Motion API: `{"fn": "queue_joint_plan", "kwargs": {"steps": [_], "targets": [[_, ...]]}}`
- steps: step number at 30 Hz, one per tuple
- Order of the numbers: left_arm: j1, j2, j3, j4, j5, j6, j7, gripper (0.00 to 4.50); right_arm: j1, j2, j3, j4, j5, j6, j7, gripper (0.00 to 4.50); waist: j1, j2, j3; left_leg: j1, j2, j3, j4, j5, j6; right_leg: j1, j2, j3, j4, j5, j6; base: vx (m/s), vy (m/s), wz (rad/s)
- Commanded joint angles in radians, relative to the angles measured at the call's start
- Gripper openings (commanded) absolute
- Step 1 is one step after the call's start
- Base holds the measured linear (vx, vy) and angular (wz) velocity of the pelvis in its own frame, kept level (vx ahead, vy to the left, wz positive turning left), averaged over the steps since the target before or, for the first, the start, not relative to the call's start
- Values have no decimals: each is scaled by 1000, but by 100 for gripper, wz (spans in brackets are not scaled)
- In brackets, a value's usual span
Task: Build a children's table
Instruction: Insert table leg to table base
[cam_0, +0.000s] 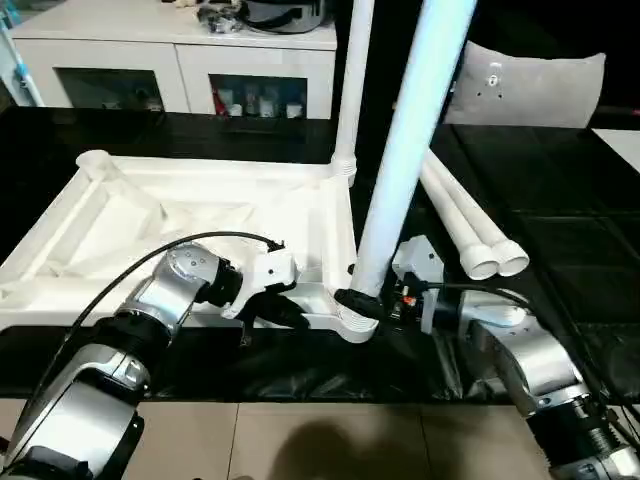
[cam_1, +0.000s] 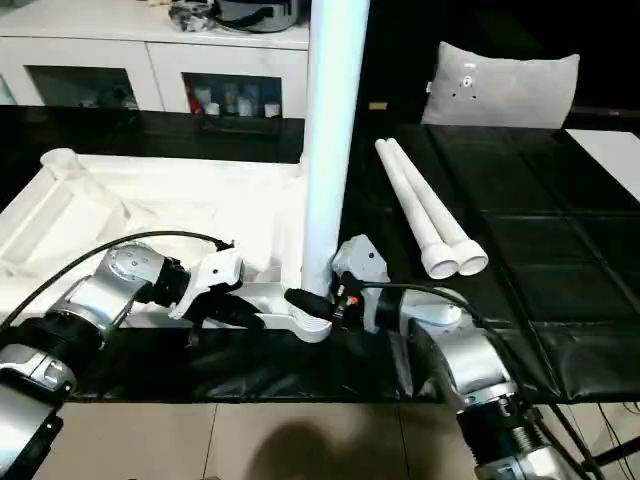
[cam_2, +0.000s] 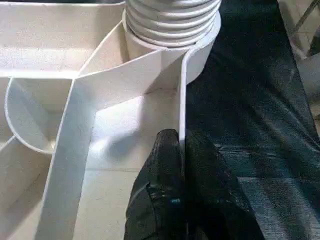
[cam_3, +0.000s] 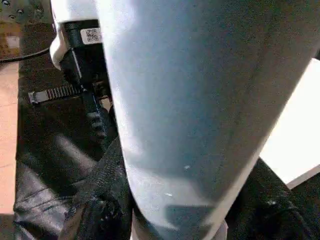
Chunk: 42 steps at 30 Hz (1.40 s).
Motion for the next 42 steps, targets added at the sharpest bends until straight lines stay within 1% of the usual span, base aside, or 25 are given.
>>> {"fn": "queue_joint_plan", "kwargs": {"steps": [1, 2, 3, 5, 6, 7, 8, 9, 10, 12, 13, 14, 15, 17, 18, 19, 21, 25, 27, 29, 32, 35, 38, 40, 42], "targets": [[-68, 7, 72, -43, -30, -17, 54, 0, 88, 12, 96, 103, -81, 72, -11, 189, -4, 10, -25, 32, 69, -35, -108, -462, -56, -4, -63, 25, -89, -313, -218, 0, 0, 0], [-58, 13, 78, -55, -33, -3, 58, 0, 91, 19, 93, 106, -83, 67, -25, 189, -4, 12, -25, 33, 69, -35, -109, -470, -59, -5, -63, 25, -90, -327, -214, 0, 0, 0], [-58, 13, 78, -55, -33, -3, 58, 0, 91, 19, 93, 106, -83, 67, -25, 189, -8, 9, -23, 30, 69, -38, -111, -485, -65, -4, -63, 25, -92, -356, -205, 0, 0, 0], [-6, 34, 105, -136, -56, 80, 74, 0, 97, 47, 72, 111, -82, 61, -81, 189, -8, 16, -24, 36, 73, -41, -114, -514, -80, -9, -66, 26, -92, -383, -200, 0, 0, 0], [17, 41, 118, -173, -66, 116, 80, 0, 99, 59, 62, 113, -82, 60, -105, 189, -11, 17, -21, 34, 73, -42, -116, -530, -85, -13, -64, 26, -94, -390, -201, 0, 0, 0], [55, 49, 136, -239, -83, 178, 92, 0, 100, 72, 51, 118, -82, 59, -136, 189, -14, 19, -23, 29, 73, -47, -118, -530, -89, -7, -65, 24, -90, -390, -200, 0, 0, 0], [55, 49, 136, -239, -83, 178, 92, 0, 100, 72, 51, 118, -82, 59, -136, 189, -17, 18, -24, 27, 75, -47, -121, -524, -94, -4, -64, 23, -86, -375, -202, 0, 0, 0], [112, 59, 154, -338, -103, 247, 109, 0, 97, 87, 35, 128, -84, 58, -175, 189, -18, 19, -25, 23, 72, -47, -121, -510, -88, -4, -61, 22, -86, -357, -200, 0, 0, 0], [151, 66, 161, -404, -112, 287, 120, 0, 94, 95, 25, 136, -86, 53, -195, 189, -20, 21, -27, 22, 76, -47, -122, -496, -93, -1, -63, 23, -80, -323, -209, 0, 0, 0], [270, 82, 177, -623, -140, 408, 154, 0, 68, 121, -10, 174, -87, 41, -258, 189, -36, 24, -25, 18, 74, -42, -122, -479, -82, -2, -59, 22, -80, -272, -229, 0, 0, 0], [291, 81, 180, -669, -147, 438, 164, 0, 59, 126, -19, 184, -85, 39, -268, 189, -44, 21, -29, 15, 74, -43, -118, -455, -72, 5, -62, 22, -76, -253, -241, 0, 0, 0], [316, 77, 185, -730, -155, 480, 180, 0, 45, 134, -32, 198, -81, 38, -281, 189, -46, 21, -28, 15, 71, -39, -116, -444, -63, 2, -58, 22, -81, -257, -240, 0, 0, 0], [325, 74, 186, -755, -158, 496, 186, 0, 38, 137, -38, 203, -78, 37, -286, 189, -51, 21, -32, 16, 69, -35, -111, -409, -51, 4, -56, 23, -80, -224, -248, 0, 0, 0], [344, 63, 183, -819, -147, 535, 207, 0, 19, 141, -48, 217, -75, 35, -293, 189, -50, 23, -33, 14, 67, -29, -107, -358, -36, 5, -52, 23, -80, -174, -255, 0, 0, 0], [350, 56, 180, -849, -140, 559, 220, 0, 11, 141, -50, 222, -74, 34, -293, 189, -45, 18, -37, 15, 69, -26, -104, -328, -28, 9, -52, 23, -76, -142, -261, 0, 0, 0], [354, 46, 178, -871, -129, 575, 238, 0, 3, 140, -50, 225, -71, 38, -286, 189, -41, 21, -39, 16, 70, -24, -102, -296, -20, 12, -51, 22, -74, -102, -268, 0, 0, 0], [352, 30, 170, -890, -103, 586, 276, 0, -8, 138, -45, 227, -63, 42, -268, 189, -35, 19, -39, 13, 70, -23, -100, -262, -15, 16, -49, 20, -71, -67, -272, 0, 0, 0], [348, 42, 147, -898, -59, 588, 340, 0, -9, 140, -38, 229, -60, 34, -251, 189, -28, 20, -41, 15, 69, -20, -96, -239, -20, 19, -44, 19, -68, -38, -265, 0, 0, 0], [347, 40, 148, -893, -57, 578, 347, 0, -10, 142, -38, 231, -59, 34, -253, 189, -27, 19, -39, 17, 68, -18, -95, -253, -25, 16, -42, 19, -70, -63, -261, 0, 0, 0], [333, 23, 158, -870, -48, 553, 391, 0, -13, 149, -36, 243, -62, 23, -259, 189, -25, 22, -39, 20, 69, -19, -97, -273, -36, 14, -41, 20, -72, -94, -256, 0, 0, 0], [329, 4, 173, -853, -61, 523, 402, 0, -16, 154, -36, 250, -66, 15, -262, 189, -23, 21, -39, 20, 69, -20, -98, -293, -49, 13, -40, 19, -74, -127, -246, 0, 0, 0], [332, 7, 168, -847, -64, 512, 399, 0, -19, 159, -43, 256, -61, 13, -261, 189, -23, 19, -42, 18, 67, -21, -96, -269, -45, 15, -39, 19, -71, -92, -243, 0, 0, 0], [343, 8, 169, -839, -79, 504, 392, 0, -27, 164, -51, 273, -58, 5, -264, 189, -22, 18, -44, 17, 66, -19, -92, -240, -32, 18, -41, 19, -67, -50, -253, 0, 0, 0], [346, 4, 176, -834, -91, 503, 397, 0, -33, 170, -60, 284, -47, 2, -263, 245, -23, 18, -44, 17, 65, -18, -91, -240, -29, 18, -39, 18, -67, -53, -258, 0, 0, 0], [347, 4, 180, -828, -93, 502, 399, 0, -38, 173, -64, 288, -43, -4, -255, 262, -23, 17, -44, 19, 66, -18, -90, -243, -27, 17, -40, 18, -68, -62, -262, 0, 0, 0]]}}
